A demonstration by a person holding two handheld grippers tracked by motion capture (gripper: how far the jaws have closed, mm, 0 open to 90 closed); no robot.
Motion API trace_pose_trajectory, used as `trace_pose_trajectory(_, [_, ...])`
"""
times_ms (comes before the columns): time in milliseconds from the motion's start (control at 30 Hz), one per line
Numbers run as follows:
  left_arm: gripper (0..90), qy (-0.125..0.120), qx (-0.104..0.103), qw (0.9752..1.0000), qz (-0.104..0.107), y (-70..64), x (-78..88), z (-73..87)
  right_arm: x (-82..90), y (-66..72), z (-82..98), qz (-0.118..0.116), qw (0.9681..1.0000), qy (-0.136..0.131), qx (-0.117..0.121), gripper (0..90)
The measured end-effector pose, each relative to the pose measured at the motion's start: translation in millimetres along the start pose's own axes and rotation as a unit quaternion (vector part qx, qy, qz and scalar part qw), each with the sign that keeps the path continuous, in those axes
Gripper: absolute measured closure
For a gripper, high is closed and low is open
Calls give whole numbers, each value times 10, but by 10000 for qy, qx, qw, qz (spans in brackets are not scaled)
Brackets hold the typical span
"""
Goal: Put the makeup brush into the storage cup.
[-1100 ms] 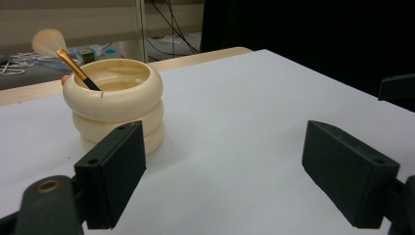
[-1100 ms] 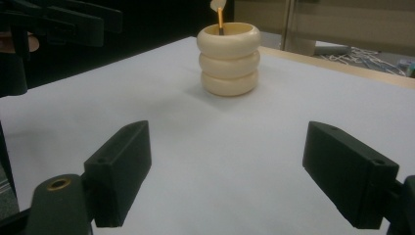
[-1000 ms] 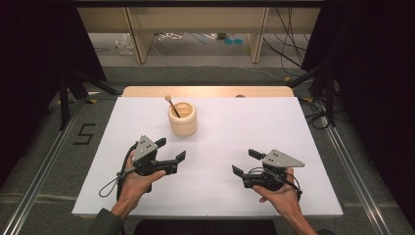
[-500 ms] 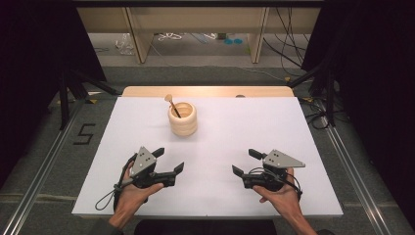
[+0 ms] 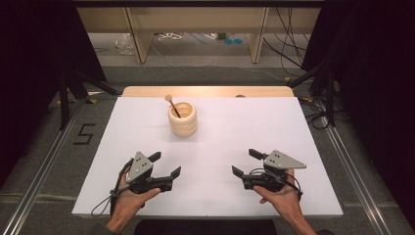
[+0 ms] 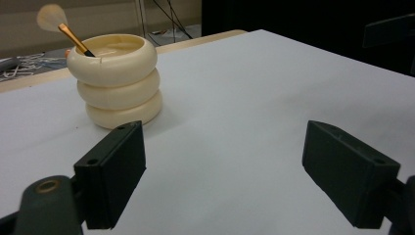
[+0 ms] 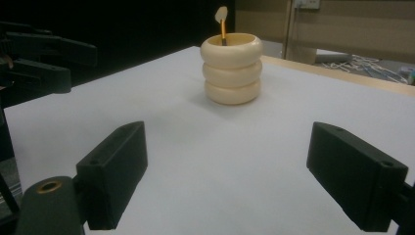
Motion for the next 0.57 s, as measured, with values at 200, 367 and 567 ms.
trace_pose_trajectory(200, [160,0,-12,10000,15,7,-3,0,-1,-1,3,-14,10000,0,9,161])
trace_pose_trajectory(367, [160,-5,12,10000,-2,18,1,-1,-5,0,5,-34,10000,-13,5,161])
trace_pose_trajectory(567, [160,-10,75,10000,6,18,4,9,-9,2,7,-58,10000,-17,13,161])
Point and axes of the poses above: each handheld gripper's, and its own axes: x roughly backward along the jaws, z roughly out of its underside, y roughly to its left, the point moved 1 cm from there along -x, roughly forward along the jaws, and after that the axes turned 4 degrees about -z, right-handed, at the moved point
